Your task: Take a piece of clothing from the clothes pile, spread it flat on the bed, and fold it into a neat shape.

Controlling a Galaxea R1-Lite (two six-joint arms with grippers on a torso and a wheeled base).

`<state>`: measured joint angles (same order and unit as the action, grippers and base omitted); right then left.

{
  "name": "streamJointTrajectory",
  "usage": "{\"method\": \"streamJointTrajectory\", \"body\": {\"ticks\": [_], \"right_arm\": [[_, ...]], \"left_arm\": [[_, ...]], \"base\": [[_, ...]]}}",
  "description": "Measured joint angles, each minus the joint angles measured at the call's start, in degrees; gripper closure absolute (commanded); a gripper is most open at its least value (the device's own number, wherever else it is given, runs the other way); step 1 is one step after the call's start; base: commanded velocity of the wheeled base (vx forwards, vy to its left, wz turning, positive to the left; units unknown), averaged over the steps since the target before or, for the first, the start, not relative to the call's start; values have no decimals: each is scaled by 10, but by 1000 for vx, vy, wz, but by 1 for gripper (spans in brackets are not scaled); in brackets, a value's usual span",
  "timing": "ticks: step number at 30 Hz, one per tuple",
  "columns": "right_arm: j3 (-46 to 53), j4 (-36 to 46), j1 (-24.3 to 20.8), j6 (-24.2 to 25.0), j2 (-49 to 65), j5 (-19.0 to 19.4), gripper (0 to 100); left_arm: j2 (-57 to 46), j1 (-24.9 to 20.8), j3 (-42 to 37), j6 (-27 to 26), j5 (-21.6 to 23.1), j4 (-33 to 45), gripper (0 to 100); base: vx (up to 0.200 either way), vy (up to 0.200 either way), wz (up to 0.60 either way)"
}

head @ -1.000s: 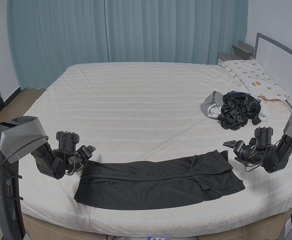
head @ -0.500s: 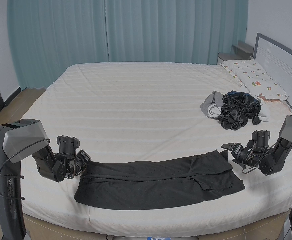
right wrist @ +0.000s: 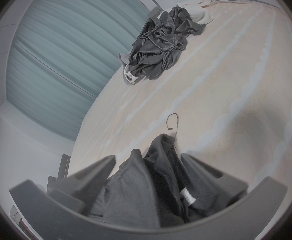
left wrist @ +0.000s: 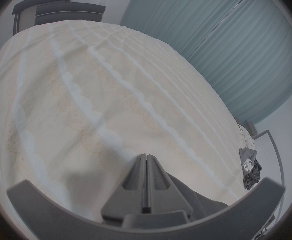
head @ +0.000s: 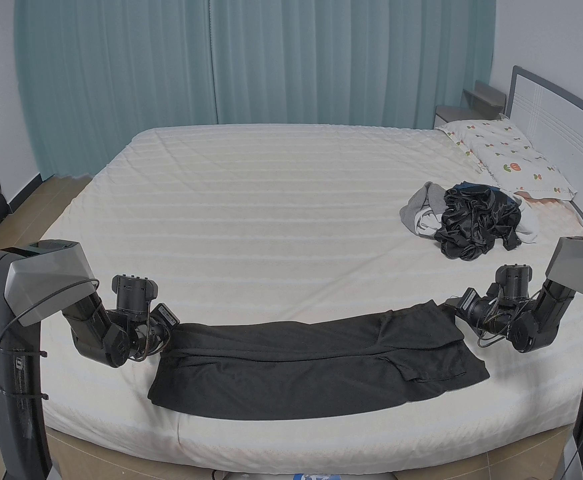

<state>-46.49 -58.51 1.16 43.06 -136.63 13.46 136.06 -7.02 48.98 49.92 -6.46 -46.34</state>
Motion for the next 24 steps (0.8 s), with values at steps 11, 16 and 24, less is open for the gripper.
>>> {"method": "streamJointTrajectory", "body": {"ticks": [11,16,24], "right_arm": [[-15,0,21,15,-9,0,100],[-21,-3,26,23,-12,0,100],[-21,-36,32,23,-23,-1,0]], "left_arm": [[-2,0,-27,-2,0,-58,100],[-2,1,-33,-2,0,-60,100],[-3,7,-39,-1,0,-60,0]], "base": [[0,0,0],[0,0,0],[0,0,0]]}}
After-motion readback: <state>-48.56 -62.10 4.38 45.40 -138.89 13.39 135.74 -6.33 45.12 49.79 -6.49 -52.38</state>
